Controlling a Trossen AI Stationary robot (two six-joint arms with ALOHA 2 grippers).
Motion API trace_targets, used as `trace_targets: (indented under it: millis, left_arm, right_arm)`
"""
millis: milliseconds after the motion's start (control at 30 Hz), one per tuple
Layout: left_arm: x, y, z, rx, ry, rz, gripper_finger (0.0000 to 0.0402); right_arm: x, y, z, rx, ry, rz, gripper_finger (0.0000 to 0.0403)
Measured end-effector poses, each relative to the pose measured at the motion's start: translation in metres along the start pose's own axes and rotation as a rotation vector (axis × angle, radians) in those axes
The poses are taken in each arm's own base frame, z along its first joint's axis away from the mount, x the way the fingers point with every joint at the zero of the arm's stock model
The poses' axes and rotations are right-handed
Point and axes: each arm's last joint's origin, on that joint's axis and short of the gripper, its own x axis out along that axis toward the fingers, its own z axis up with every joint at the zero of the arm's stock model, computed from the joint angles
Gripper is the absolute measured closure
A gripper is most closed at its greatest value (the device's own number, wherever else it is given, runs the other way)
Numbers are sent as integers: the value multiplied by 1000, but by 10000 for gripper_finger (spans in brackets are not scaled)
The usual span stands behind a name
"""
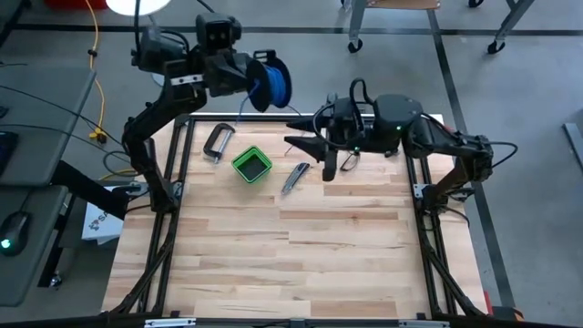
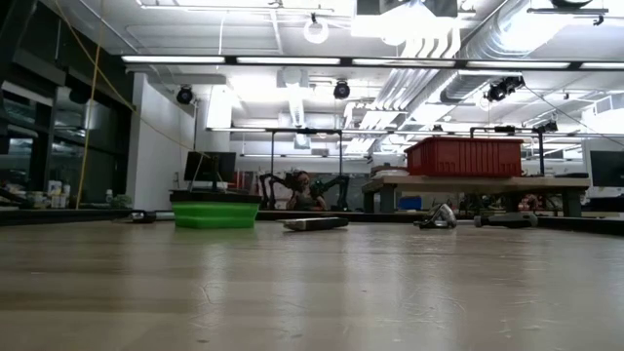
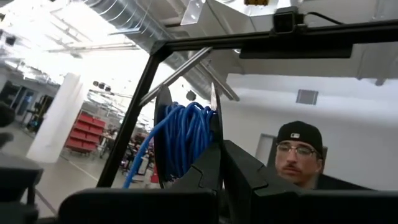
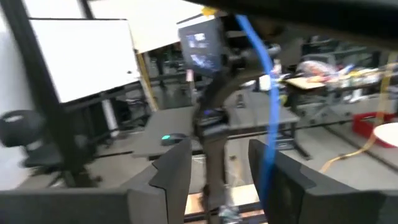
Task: Coil cords
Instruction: Coil the blue wire onto the spool
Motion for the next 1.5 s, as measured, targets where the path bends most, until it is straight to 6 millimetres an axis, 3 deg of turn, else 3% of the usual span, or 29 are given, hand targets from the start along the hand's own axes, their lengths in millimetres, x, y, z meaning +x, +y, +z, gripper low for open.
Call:
trace_targets:
  millis: [300,500,967,1300,1500]
  left_arm:
    - [0,-3,1,21,6,-3,400]
    - [0,-3,1,61,4,2,400]
    - [0,-3,1,82,-4,6,400]
    - [0,-1,1,99,-11,25,400]
    - [0,3,-1,112,-15,57,400]
  right_arm:
    - [1,-2,0,-37,-5,-58,252]
    - [5,-2,-2,36,-11,-38,252]
    - [27,-6,-16,22,-17,-150,252]
    - [30,-2,-15,102,-38,-14,252]
    - [30,-3,-14,98,-49,-39,252]
